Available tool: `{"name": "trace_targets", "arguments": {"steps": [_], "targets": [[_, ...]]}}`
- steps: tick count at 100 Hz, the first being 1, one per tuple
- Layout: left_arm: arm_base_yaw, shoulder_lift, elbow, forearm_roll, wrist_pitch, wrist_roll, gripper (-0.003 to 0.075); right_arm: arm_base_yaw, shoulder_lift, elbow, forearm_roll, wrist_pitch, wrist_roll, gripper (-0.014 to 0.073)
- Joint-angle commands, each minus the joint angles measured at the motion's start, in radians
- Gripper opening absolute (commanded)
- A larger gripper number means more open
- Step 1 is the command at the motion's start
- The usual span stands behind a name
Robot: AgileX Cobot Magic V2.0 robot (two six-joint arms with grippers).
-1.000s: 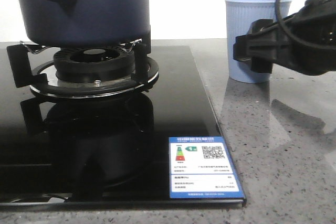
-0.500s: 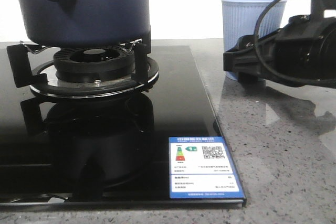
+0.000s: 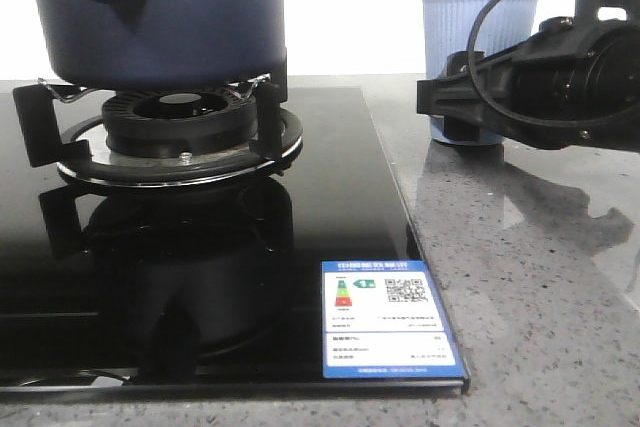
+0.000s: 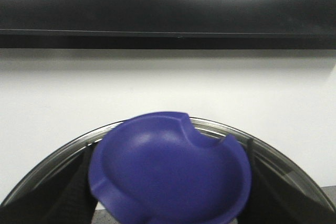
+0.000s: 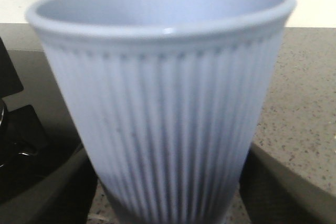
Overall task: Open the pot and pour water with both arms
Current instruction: 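Lift the held cup with the right gripper toward the open pot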
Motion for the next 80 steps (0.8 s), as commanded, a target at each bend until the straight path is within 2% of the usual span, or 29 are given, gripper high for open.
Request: {"name": "trace_targets", "arguments": {"steps": [1, 15, 52, 66, 80], "targets": [[0.000, -0.020, -0.041, 0.002, -0.107, -0.001, 0.0402, -0.006, -0.032, -0.027, -0.012, -0.088, 0.002, 0.0451], [0.000, -0.020, -0.041, 0.002, -0.107, -0.001, 0.0402, -0.006, -0.032, -0.027, -0.012, -0.090, 0.002, 0.0344], [0.000, -0.020, -0.041, 0.002, -0.107, -0.001, 0.0402, -0.006, -0.032, -0.027, -0.012, -0.106, 0.002, 0.0342], [0.000, -0.020, -0.041, 0.002, -0.110, -0.001, 0.0402, -0.006, -0.032, -0.027, -0.014, -0.106, -0.008, 0.0264], [0.000, -0.020, -0.041, 0.002, -0.110, -0.001, 0.0402, -0.006, -0.036, -0.027, -0.028, -0.110, -0.014, 0.0255]]}}
